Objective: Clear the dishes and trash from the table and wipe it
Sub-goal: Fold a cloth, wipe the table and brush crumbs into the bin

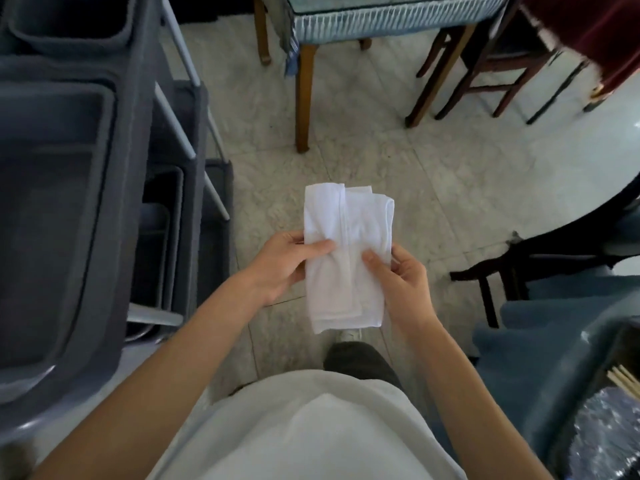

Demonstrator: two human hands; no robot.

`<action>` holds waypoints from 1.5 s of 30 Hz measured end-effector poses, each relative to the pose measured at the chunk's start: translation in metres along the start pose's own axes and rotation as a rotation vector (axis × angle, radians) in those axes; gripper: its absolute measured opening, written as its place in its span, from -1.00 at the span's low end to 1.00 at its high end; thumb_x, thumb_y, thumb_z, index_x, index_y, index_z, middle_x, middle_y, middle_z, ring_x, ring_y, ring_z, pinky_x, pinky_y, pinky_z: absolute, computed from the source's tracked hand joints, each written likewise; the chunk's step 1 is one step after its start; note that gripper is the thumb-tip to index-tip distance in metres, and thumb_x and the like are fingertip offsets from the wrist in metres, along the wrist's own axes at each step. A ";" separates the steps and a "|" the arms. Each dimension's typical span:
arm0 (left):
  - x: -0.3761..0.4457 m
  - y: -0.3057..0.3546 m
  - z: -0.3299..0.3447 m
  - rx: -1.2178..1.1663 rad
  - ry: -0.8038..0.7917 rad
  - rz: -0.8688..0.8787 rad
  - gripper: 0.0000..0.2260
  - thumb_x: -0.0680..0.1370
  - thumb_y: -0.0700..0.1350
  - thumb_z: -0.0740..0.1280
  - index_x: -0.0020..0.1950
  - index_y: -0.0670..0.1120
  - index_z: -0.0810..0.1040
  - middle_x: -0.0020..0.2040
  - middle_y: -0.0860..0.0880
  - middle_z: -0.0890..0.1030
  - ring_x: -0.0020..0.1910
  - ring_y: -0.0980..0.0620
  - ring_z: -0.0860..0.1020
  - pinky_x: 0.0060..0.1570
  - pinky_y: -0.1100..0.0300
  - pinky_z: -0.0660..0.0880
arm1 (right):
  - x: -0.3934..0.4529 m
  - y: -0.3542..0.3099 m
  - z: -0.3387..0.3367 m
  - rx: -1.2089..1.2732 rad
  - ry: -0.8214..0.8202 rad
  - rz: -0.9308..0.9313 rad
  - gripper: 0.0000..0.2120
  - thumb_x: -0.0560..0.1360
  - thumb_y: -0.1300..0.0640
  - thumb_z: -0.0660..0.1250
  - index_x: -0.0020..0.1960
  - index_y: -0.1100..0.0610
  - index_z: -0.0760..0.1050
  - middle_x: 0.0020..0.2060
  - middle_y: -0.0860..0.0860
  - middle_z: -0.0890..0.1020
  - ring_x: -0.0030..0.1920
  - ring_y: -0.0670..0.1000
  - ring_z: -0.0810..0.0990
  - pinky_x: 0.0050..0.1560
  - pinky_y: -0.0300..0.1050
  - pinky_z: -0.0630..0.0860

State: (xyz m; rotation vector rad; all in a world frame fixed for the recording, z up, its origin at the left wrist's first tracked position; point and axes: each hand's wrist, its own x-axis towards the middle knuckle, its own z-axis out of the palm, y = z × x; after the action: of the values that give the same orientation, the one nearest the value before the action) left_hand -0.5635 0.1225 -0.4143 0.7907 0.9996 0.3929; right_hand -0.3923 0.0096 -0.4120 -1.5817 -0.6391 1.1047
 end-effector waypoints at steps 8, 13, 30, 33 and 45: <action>0.063 0.055 0.050 -0.305 0.145 0.007 -0.64 0.54 -0.18 0.43 0.33 -0.20 0.58 0.21 -0.16 0.68 0.18 -0.17 0.66 0.13 -0.09 0.64 | 0.133 -0.069 -0.033 -0.160 -0.237 0.077 -0.89 0.59 0.15 0.44 0.08 0.17 0.63 -0.03 0.16 0.73 0.00 0.22 0.72 0.00 0.18 0.70; 0.090 0.094 0.022 -0.250 0.312 0.097 -0.60 0.48 -0.16 0.49 0.31 -0.12 0.59 0.17 -0.08 0.71 0.16 -0.13 0.68 0.12 -0.09 0.63 | 0.208 -0.098 0.002 -0.225 -0.415 0.088 -0.87 0.61 0.13 0.41 0.11 0.16 0.62 -0.05 0.09 0.73 -0.04 0.09 0.74 -0.09 0.05 0.68; 0.175 0.284 -0.190 -0.378 0.807 0.435 -0.74 0.55 -0.27 0.45 0.24 -0.19 0.61 0.11 -0.08 0.73 0.09 -0.06 0.71 0.07 -0.05 0.67 | 0.447 -0.225 0.314 -0.504 -0.751 -0.087 -0.95 0.59 0.12 0.43 0.05 0.06 0.63 -0.06 -0.02 0.72 0.00 0.08 0.70 0.02 0.06 0.68; 0.184 0.318 -0.226 -0.389 0.893 0.458 -0.76 0.55 -0.27 0.46 0.21 -0.16 0.63 0.07 -0.04 0.74 0.05 0.00 0.72 0.02 0.03 0.68 | 0.476 -0.241 0.366 -0.528 -0.793 -0.135 -0.92 0.60 0.11 0.42 0.07 0.06 0.65 -0.02 0.01 0.74 0.01 0.10 0.71 0.05 0.11 0.69; 0.233 0.359 -0.297 -0.100 1.355 0.163 -0.73 0.48 -0.07 0.53 0.12 -0.01 0.56 -0.10 0.13 0.65 -0.10 0.15 0.65 -0.05 0.11 0.66 | 0.572 -0.241 0.493 -0.879 -1.033 -0.473 -0.66 0.63 0.14 0.34 0.40 0.05 0.48 0.12 -0.18 0.60 0.11 -0.10 0.61 0.22 0.05 0.63</action>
State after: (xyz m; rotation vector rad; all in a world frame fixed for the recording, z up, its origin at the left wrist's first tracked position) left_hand -0.6831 0.6283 -0.3749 0.4428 2.1404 1.1850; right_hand -0.5547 0.7854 -0.3823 -1.2790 -2.3008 1.2954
